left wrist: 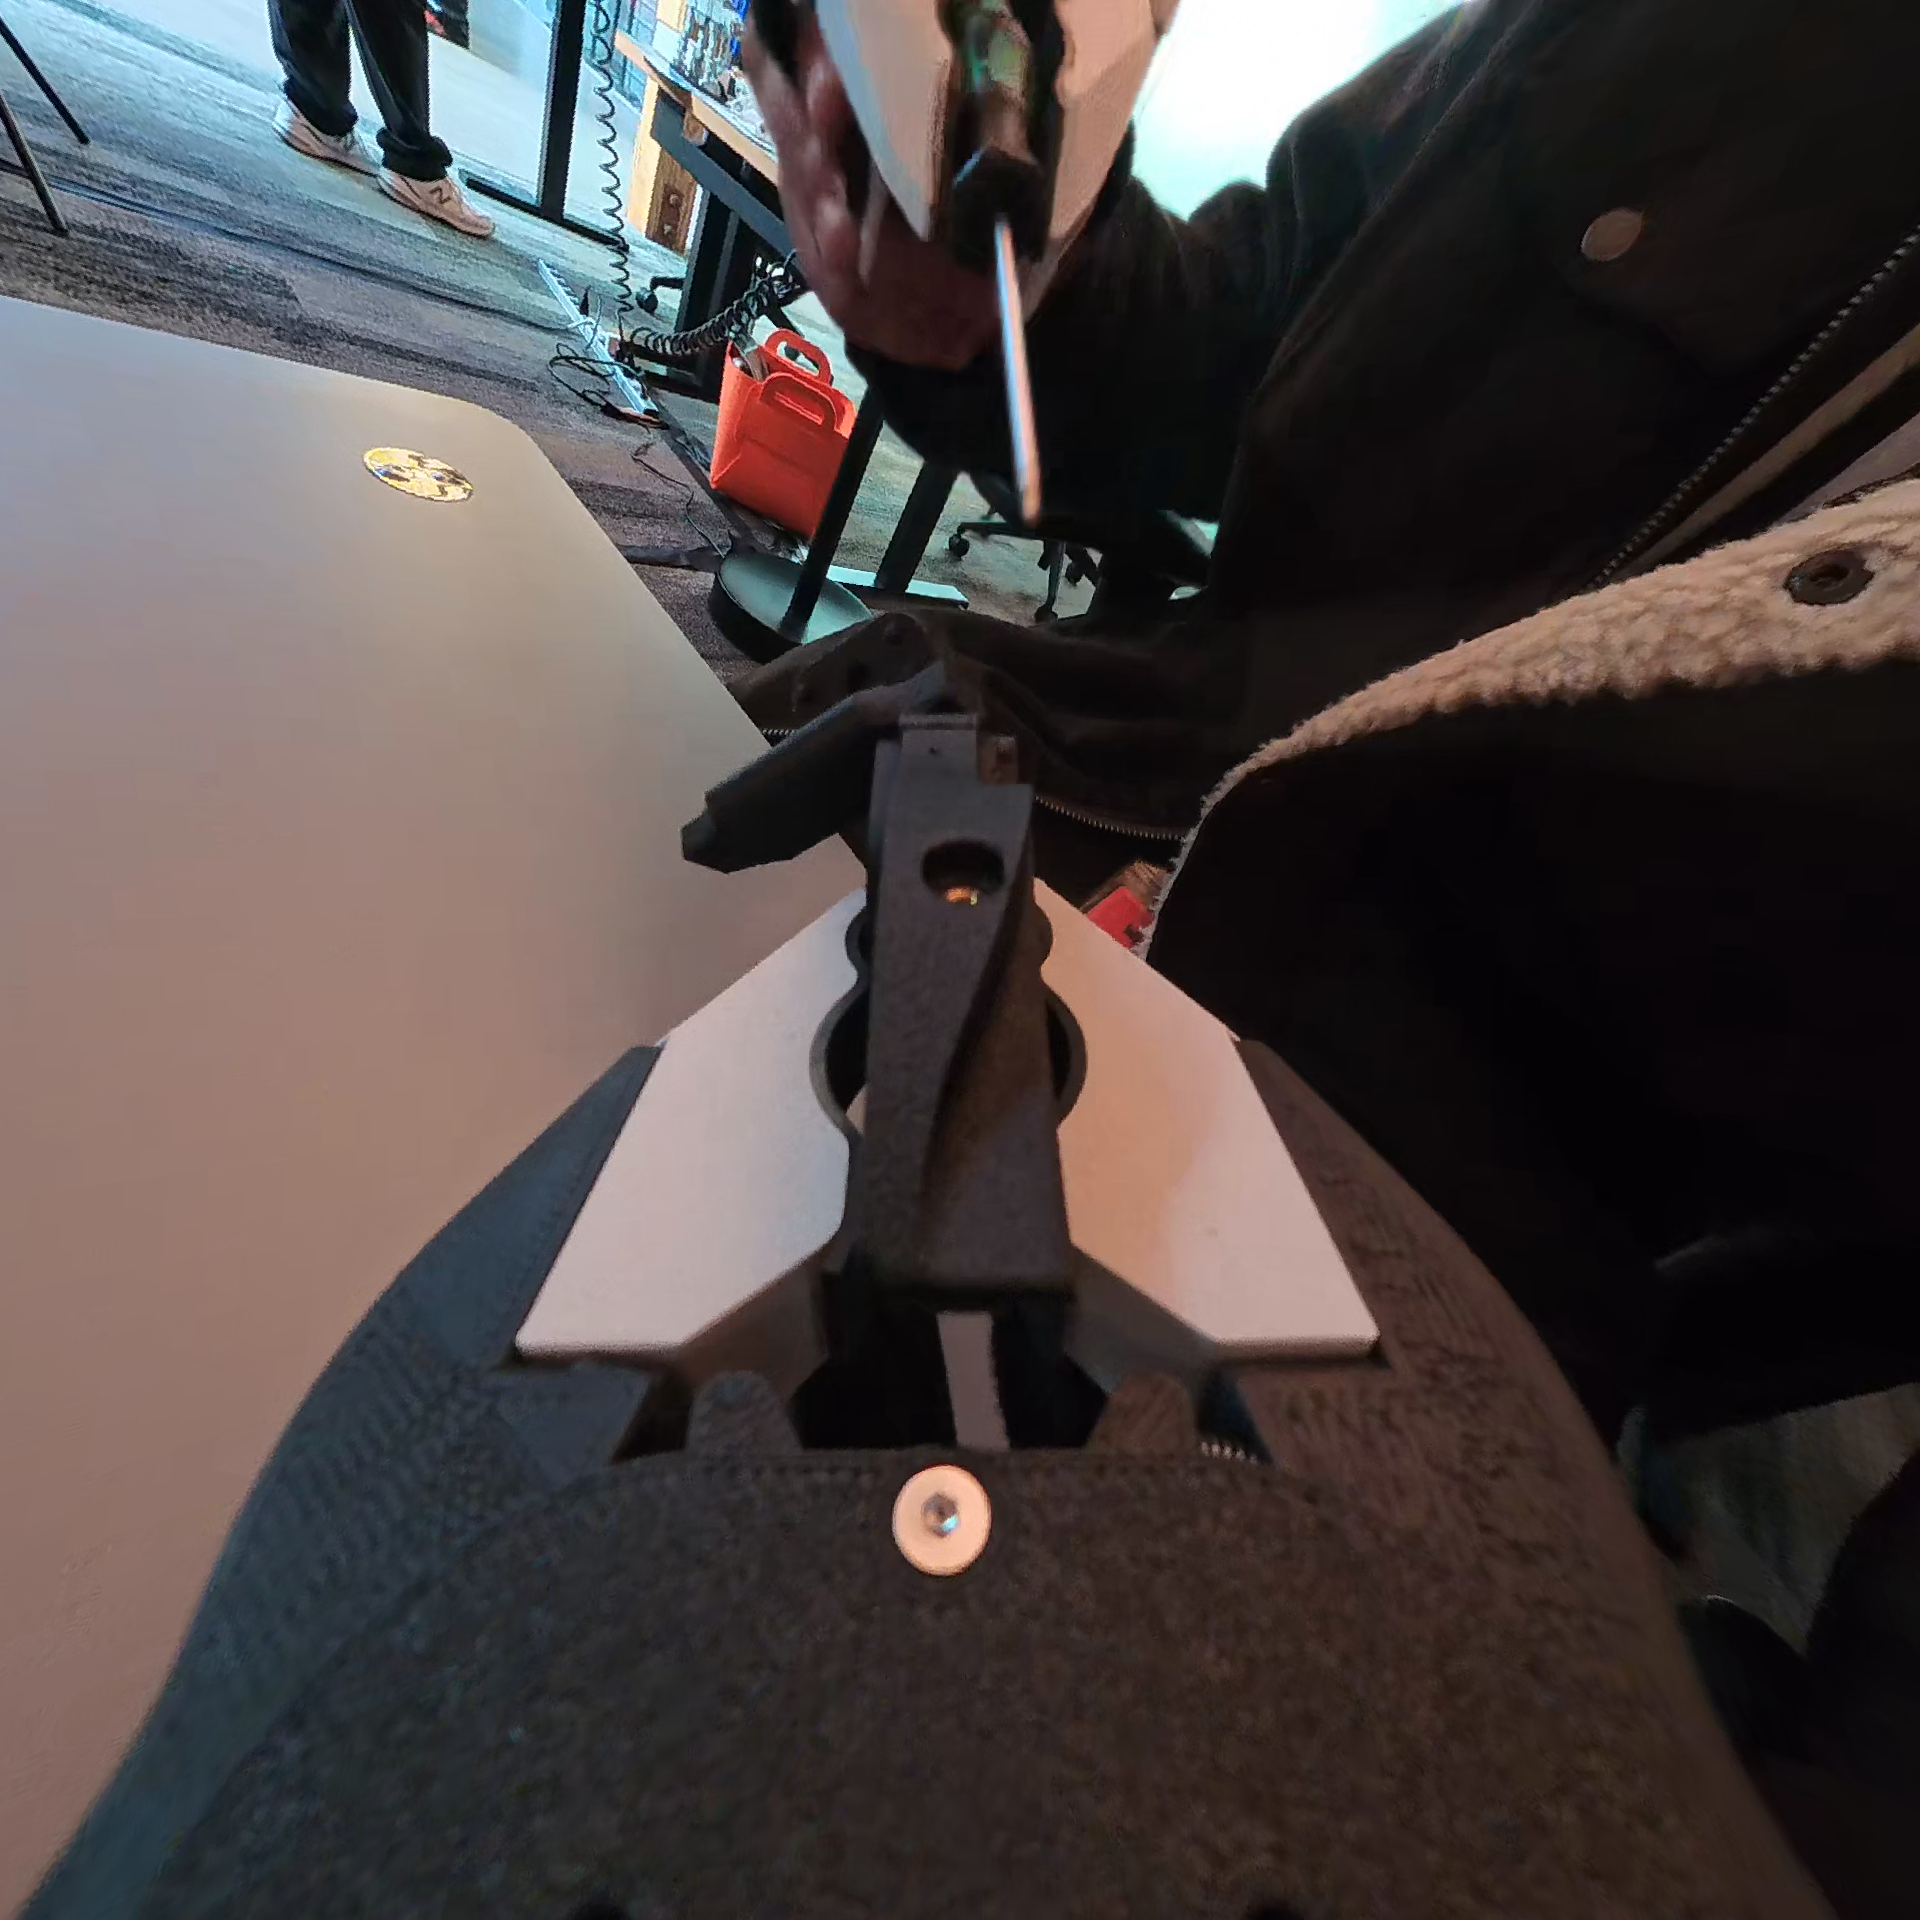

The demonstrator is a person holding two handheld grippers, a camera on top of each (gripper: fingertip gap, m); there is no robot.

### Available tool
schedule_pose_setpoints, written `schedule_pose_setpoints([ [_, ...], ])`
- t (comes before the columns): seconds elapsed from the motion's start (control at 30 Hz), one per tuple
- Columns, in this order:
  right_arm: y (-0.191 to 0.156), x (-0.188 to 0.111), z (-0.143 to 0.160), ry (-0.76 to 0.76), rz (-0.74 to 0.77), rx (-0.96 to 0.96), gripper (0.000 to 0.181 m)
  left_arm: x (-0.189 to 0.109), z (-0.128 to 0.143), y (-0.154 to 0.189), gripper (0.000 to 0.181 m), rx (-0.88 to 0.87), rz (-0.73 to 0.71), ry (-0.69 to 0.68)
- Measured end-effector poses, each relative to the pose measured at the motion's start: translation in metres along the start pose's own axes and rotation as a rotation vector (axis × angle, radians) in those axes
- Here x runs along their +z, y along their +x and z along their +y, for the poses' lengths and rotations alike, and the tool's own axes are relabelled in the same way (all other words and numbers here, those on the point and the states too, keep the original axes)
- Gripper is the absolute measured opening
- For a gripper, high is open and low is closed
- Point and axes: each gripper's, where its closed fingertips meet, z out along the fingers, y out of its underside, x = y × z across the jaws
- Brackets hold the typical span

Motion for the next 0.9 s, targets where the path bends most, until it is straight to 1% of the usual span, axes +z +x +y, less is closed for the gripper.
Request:
schedule_pose_setpoints([
  [0.03, 0.001, 0.001, -0.002, 0.064, -0.027, 0.088, 0.017, 0.001, 0.000, 0.000, 0.023, -0.001, -0.001, -0.002],
  [0.07, 0.004, 0.004, 0.001, 0.085, -0.026, 0.128, 0.017, 0.001, 0.001, -0.001, 0.023, -0.002, -0.002, -0.004],
  [0.1, 0.002, 0.007, 0.008, 0.058, -0.027, 0.131, 0.017, 0.002, 0.002, -0.002, 0.023, -0.004, -0.006, -0.007],
  [0.17, -0.005, 0.013, 0.018, -0.020, -0.023, 0.063, 0.017, 0.003, 0.002, -0.002, 0.022, -0.006, -0.007, -0.012],
  [0.23, -0.002, 0.018, 0.019, -0.041, 0.023, 0.019, 0.017, 0.004, 0.003, -0.001, 0.023, -0.004, -0.004, -0.014],
  [0.33, -0.007, 0.022, 0.019, -0.031, -0.009, 0.041, 0.017, 0.004, 0.004, -0.003, 0.023, -0.009, -0.009, -0.021],
  [0.4, -0.002, 0.018, 0.021, -0.038, 0.019, 0.023, 0.017, 0.004, 0.004, -0.002, 0.022, -0.008, -0.008, -0.019],
  [0.5, 0.005, 0.012, 0.019, -0.019, 0.038, 0.044, 0.017, 0.005, 0.005, -0.003, 0.022, -0.010, -0.007, -0.019],
  [0.63, 0.004, 0.020, 0.025, -0.031, 0.049, 0.036, 0.017, 0.009, 0.008, -0.003, 0.022, -0.006, -0.014, -0.041],
  [0.77, 0.005, 0.019, 0.025, -0.035, 0.066, 0.036, 0.017, 0.009, 0.008, -0.005, 0.022, -0.008, -0.026, -0.041],
  [0.87, 0.008, 0.019, 0.031, -0.058, 0.069, 0.044, 0.017, 0.012, 0.014, -0.011, 0.022, -0.014, -0.059, -0.070],
  [0.9, 0.011, 0.019, 0.033, -0.058, 0.078, 0.052, 0.017, 0.013, 0.013, -0.013, 0.022, -0.028, -0.067, -0.058],
])
